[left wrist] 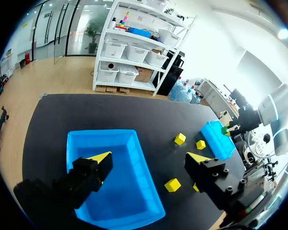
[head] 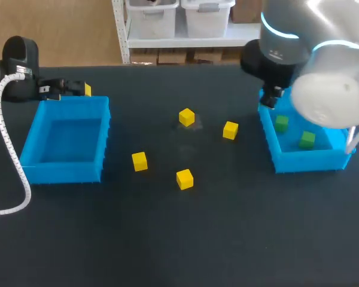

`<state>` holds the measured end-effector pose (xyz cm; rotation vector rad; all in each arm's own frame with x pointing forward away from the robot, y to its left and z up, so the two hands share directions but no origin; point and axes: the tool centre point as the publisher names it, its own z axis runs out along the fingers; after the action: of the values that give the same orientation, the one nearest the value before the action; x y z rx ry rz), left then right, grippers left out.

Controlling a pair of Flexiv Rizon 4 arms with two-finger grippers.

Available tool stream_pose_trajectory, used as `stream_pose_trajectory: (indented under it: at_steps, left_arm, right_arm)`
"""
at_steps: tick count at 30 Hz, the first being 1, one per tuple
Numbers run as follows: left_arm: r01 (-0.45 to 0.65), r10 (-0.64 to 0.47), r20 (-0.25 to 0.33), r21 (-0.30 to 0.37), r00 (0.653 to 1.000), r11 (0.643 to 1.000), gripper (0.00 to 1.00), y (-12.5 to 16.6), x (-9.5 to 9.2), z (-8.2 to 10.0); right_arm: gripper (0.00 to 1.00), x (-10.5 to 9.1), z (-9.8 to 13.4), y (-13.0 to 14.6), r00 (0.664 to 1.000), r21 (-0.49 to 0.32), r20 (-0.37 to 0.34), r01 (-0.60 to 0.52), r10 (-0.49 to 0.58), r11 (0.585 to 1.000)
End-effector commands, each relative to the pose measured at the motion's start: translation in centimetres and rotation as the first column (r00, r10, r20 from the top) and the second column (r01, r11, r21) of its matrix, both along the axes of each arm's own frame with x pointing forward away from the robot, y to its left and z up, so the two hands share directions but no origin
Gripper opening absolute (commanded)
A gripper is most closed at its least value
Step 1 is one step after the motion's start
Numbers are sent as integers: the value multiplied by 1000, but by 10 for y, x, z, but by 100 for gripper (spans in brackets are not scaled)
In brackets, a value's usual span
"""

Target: Put the green cubes in the right bin and the yellow cubes in the left bin.

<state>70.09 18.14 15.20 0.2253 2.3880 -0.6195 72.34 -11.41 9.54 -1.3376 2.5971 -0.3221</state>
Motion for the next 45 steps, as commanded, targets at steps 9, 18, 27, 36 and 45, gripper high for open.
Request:
stream_pose_trajectory:
  at_steps: [9, 18, 27, 36, 45]
  left_arm:
    - [4, -4, 5, -7, 1000, 1000, 100, 2, 0, -2]
    - [4, -4, 5, -7, 1000, 1000, 100, 2, 0, -2]
    - [4, -4, 5, -7, 1000, 1000, 100, 2, 0, -2]
    - [4, -4, 5, -7, 1000, 1000, 100, 2, 0, -2]
    - [4, -4, 5, -7, 1000, 1000, 100, 2, 0, -2]
  right_arm:
    - [0, -20, -10, -47, 998, 32, 31, 60, -61, 998]
    - [0, -22, -19, -62, 993, 43, 28, 117, -118, 992]
    - [0, -24, -26, -71, 990, 49, 18, 142, -143, 989]
    - [0, -23, -31, -85, 983, 51, 19, 181, -183, 982]
    - [100, -22, -30, -82, 980, 58, 27, 195, -197, 979]
